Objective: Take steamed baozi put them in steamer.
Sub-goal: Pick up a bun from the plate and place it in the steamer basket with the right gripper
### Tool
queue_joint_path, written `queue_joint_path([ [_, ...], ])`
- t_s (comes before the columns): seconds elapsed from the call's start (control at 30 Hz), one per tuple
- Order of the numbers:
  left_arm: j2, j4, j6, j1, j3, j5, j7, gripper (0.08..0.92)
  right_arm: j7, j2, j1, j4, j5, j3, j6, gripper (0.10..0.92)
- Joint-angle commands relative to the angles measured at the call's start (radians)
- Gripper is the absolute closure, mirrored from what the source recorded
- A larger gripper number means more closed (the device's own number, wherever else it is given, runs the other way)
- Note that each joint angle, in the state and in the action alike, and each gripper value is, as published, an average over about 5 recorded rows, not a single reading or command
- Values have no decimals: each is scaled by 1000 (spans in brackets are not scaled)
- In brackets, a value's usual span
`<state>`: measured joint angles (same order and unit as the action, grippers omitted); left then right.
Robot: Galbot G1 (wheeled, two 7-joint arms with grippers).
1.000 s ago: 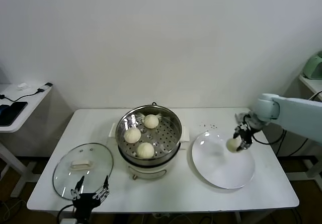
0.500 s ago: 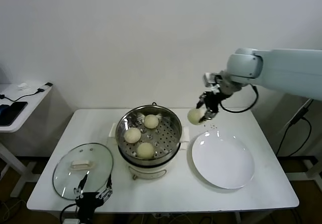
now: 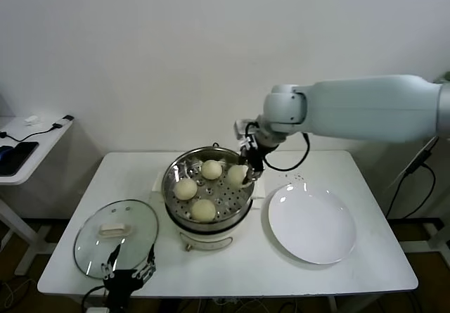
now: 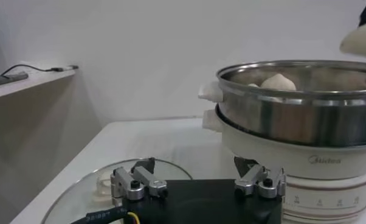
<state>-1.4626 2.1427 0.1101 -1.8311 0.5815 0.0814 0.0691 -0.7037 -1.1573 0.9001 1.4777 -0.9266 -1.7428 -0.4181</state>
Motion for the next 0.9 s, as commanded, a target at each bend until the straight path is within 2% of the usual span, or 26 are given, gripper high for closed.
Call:
queue_joint_path([
  [0.03, 2, -3, 0, 0, -1, 0, 0, 177, 54, -56, -117, -49, 19, 18, -34, 448],
  [0.53, 7, -25, 1, 18, -3, 4, -1, 177, 98, -84, -211, -135, 44, 53, -18, 445],
  [0.63, 8, -22, -1, 18, -1, 5, -1, 177, 93, -66, -214, -124, 48, 60, 1, 404],
  [0.73, 7, -19, -2, 18, 0, 4, 0, 177, 79, -39, -197, -112, 43, 75, 33, 324],
  [0.9, 8, -15, -3, 15, -4, 0, 0, 177, -23, 11, -98, -100, -22, 78, 101, 215],
])
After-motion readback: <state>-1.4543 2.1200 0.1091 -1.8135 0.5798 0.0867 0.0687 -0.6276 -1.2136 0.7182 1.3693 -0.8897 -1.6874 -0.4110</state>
